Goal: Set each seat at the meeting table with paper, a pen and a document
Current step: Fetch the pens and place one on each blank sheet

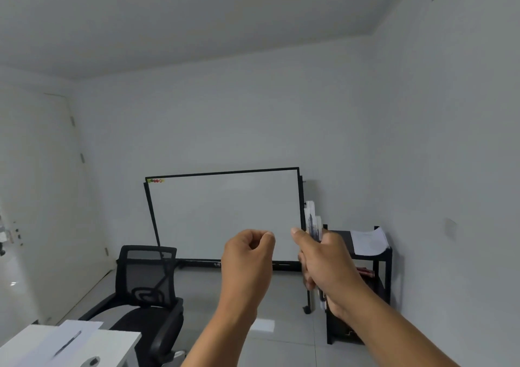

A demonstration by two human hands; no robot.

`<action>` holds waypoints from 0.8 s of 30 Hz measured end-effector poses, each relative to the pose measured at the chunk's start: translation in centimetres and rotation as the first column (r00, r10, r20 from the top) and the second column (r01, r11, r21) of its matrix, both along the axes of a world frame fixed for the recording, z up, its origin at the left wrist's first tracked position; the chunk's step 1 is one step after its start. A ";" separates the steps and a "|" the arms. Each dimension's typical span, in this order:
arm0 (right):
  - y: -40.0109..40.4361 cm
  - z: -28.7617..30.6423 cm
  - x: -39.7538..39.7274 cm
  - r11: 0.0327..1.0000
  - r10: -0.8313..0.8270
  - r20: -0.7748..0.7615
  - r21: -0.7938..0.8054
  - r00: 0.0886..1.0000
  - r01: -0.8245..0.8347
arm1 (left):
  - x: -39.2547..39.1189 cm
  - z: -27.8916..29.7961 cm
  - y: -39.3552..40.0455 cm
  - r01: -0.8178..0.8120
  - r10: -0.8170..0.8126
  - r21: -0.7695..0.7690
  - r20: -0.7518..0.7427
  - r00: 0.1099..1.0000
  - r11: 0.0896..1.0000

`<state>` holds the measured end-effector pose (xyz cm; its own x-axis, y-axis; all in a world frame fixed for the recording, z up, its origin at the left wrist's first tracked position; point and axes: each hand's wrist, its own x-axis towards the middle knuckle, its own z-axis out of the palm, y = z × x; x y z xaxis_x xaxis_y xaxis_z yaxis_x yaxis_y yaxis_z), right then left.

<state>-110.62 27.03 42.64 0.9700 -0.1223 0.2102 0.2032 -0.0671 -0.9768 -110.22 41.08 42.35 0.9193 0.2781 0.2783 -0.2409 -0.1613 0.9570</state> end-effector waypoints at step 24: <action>18.1 -0.2 49.8 0.992 0.058 -0.117 -0.104 0.991 -0.070 | 48.2 -2.0 20.5 -0.212 0.214 0.031 -0.117 0.970 0.977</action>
